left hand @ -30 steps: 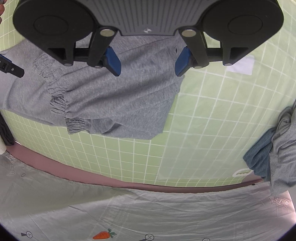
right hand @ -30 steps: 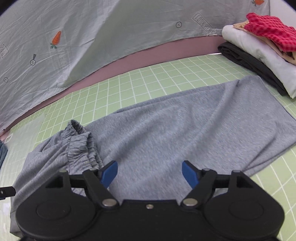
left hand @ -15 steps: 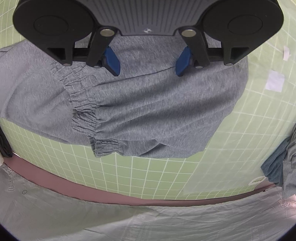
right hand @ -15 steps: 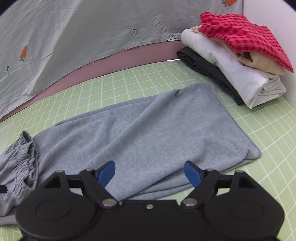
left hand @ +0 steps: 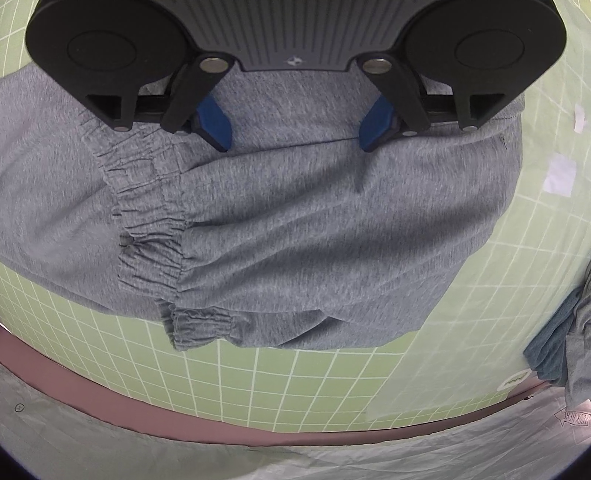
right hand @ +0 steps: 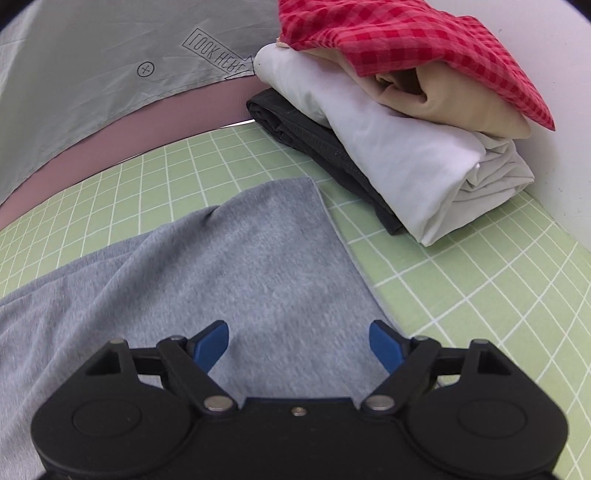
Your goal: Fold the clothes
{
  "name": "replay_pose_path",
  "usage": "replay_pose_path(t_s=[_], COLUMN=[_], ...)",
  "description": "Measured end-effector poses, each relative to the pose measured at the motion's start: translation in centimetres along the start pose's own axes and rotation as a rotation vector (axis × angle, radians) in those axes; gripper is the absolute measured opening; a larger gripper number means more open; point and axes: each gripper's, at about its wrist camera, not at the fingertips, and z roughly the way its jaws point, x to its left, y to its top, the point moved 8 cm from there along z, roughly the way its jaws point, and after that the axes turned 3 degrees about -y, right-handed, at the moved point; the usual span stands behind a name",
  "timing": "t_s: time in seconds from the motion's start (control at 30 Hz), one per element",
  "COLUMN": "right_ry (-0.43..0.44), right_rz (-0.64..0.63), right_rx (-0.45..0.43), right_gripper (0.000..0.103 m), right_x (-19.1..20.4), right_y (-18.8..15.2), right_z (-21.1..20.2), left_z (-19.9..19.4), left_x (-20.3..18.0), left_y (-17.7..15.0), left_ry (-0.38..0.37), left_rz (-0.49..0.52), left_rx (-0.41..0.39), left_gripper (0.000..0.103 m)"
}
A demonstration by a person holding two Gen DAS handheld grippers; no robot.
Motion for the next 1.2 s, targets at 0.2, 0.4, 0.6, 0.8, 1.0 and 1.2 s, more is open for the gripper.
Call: replay_pose_path(t_s=[0.2, 0.4, 0.6, 0.8, 1.0, 1.2], right_ry=[0.010, 0.047, 0.066, 0.123, 0.140, 0.211], right_rz=[0.038, 0.034, -0.069, -0.095, -0.090, -0.099], right_rx=[0.000, -0.006, -0.012, -0.012, 0.019, -0.052], right_gripper=[0.088, 0.099, 0.097, 0.033, 0.011, 0.011], right_x=[-1.1, -0.9, 0.2, 0.4, 0.9, 4.6], right_y=[0.7, 0.7, 0.0, 0.1, 0.6, 2.2], right_z=[2.0, 2.4, 2.1, 1.0, 0.4, -2.7], left_z=[0.3, 0.4, 0.6, 0.5, 0.4, 0.8], left_x=[-0.2, 0.2, 0.5, 0.8, 0.9, 1.0], left_y=[0.2, 0.3, 0.3, 0.2, -0.4, 0.0], left_ry=[0.022, 0.040, 0.036, 0.032, 0.022, 0.019], left_rz=[-0.003, -0.021, -0.035, -0.046, -0.048, -0.055], left_rx=[0.025, 0.031, 0.033, 0.030, 0.022, 0.007], left_gripper=[0.083, 0.091, 0.092, 0.093, 0.094, 0.094])
